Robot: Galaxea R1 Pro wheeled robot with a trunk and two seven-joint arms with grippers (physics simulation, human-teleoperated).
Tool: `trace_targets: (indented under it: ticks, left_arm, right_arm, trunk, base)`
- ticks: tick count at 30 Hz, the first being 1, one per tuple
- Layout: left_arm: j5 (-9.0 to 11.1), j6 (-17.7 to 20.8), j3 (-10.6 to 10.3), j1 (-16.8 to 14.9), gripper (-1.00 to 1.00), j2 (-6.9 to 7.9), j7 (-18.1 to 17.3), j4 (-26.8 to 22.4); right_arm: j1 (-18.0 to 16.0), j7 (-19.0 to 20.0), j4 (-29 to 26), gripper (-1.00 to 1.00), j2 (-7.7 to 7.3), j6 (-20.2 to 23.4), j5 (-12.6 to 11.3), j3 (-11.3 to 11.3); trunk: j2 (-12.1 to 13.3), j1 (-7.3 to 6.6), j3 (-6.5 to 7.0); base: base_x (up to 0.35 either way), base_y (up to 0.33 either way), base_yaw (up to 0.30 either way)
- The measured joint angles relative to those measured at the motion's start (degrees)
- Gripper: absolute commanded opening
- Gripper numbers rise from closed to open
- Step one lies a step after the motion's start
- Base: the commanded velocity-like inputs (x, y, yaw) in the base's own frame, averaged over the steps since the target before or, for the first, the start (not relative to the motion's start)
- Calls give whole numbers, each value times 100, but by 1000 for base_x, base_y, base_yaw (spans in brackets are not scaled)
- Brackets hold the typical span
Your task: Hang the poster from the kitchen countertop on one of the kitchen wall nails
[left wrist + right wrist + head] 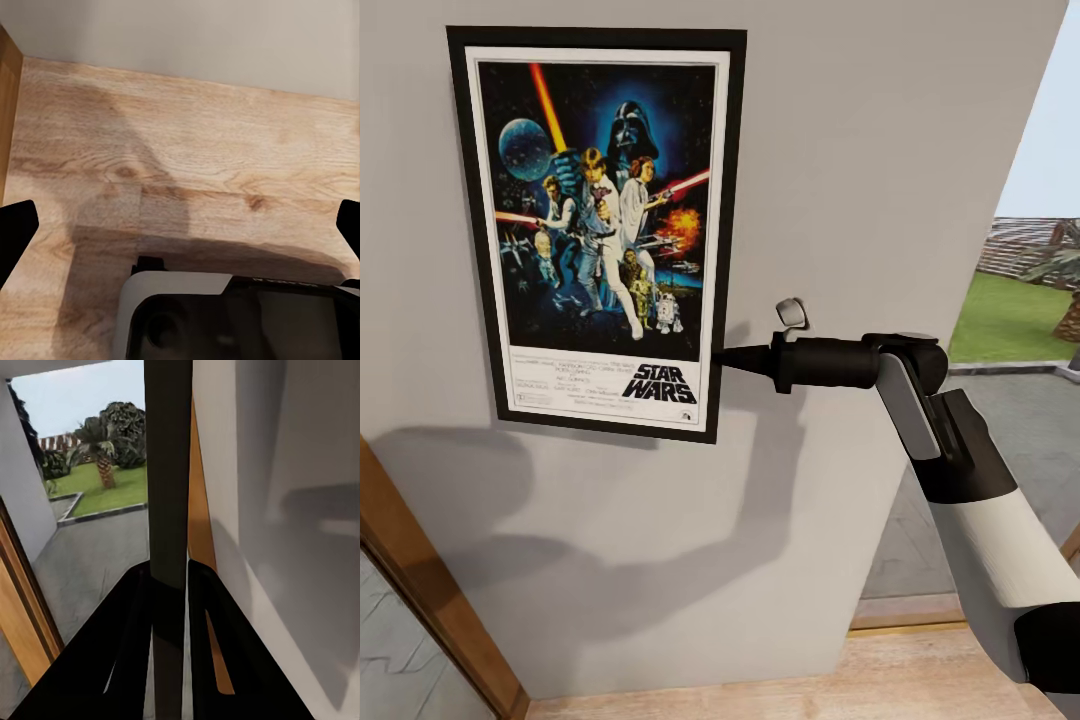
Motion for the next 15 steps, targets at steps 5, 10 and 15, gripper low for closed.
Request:
trace_targets:
  ticks: [5, 10, 15]
  left_arm:
    - [0, 0, 0, -1, 100, 2, 0, 0]
    - [0, 0, 0, -1, 100, 0, 0, 0]
    - [0, 0, 0, -1, 100, -2, 0, 0]
  right_arm:
    - [0, 0, 0, -100, 0, 1, 0, 0]
    - [0, 0, 0, -100, 0, 1, 0, -2]
    - [0, 0, 0, -100, 0, 4, 0, -4]
  trunk:
    - [0, 0, 0]
    - [0, 0, 0]
    - [0, 0, 0]
  base:
    - [0, 0, 0]
    - [0, 0, 0]
    - [0, 0, 0]
